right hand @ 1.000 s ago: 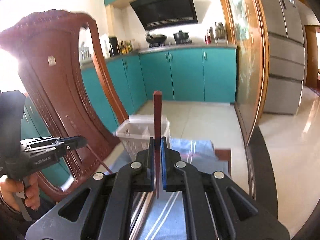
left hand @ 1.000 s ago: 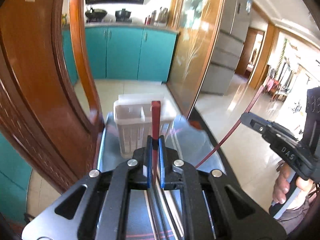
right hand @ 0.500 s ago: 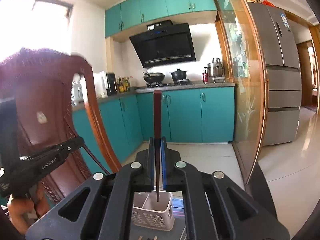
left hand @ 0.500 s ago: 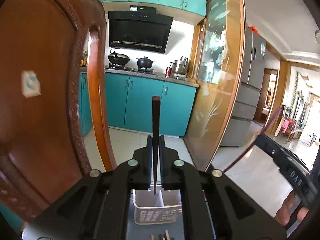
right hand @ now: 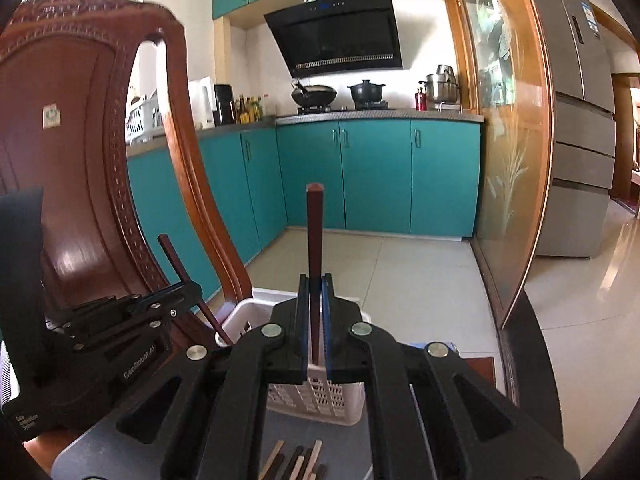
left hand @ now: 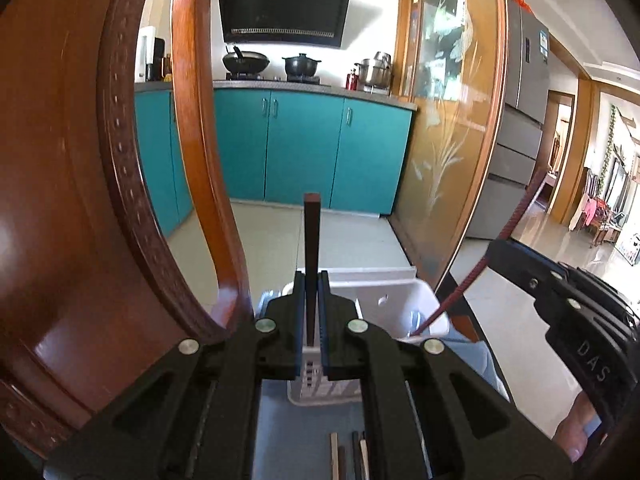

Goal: Organize utensils
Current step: 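Lift both dark red chopsticks into the white basket and open both tools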

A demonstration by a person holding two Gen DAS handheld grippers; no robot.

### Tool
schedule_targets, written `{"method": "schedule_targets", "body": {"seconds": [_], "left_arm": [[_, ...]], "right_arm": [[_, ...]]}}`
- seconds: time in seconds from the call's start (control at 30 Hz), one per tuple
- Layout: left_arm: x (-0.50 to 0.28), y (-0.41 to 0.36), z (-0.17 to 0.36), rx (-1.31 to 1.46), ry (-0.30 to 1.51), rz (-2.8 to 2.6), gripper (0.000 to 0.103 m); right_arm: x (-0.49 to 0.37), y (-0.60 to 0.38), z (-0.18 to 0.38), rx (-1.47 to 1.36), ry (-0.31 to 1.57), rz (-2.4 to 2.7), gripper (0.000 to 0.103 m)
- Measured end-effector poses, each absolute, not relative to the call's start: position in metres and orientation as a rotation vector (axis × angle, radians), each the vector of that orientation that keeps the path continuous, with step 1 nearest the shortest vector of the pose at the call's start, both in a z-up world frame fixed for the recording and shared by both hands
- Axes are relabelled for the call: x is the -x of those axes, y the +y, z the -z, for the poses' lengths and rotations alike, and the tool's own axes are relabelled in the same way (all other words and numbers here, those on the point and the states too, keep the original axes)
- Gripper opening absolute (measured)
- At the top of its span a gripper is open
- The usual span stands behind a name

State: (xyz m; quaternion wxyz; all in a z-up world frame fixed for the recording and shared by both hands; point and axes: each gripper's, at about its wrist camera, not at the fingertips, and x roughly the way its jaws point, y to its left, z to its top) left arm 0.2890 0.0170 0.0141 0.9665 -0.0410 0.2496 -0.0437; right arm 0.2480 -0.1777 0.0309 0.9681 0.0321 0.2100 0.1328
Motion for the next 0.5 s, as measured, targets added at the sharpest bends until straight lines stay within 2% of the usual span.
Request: {"method": "schedule_targets", "body": {"seconds": [0.07,0.2,0.33,0.4,0.5], "left_arm": [[-0.286,0.015,-0.012,0.081,0.502,0.09,0.007],[-0.26,0.011,-0.014,0.06,0.465,0.096,0.02],[-0.22,0.009,-0.018,0.043,0.409,0.102,0.033],[-0.203,0.01,-0.016,0.054,0.397,0.114,0.038],[-0.177,0.013,-0.003,0.091,0.409,0.114,0.042]], "right_arm": [[-0.246,-0.175,-0.029,-0.053,0.426,-0.263,0.008],[-0.234,-0.18,-0.03,-0.045,0.409,-0.247,0.032],[-0.205,-0.196,-0.034,-0.076,0.368,-0.25,0.046],[-0.189,-0.206,-0.033,-0.077,0.347,-0.238,0.051],[-0.167,-0.223,-0.024,-0.104,0.349,-0.23,0.052]]}}
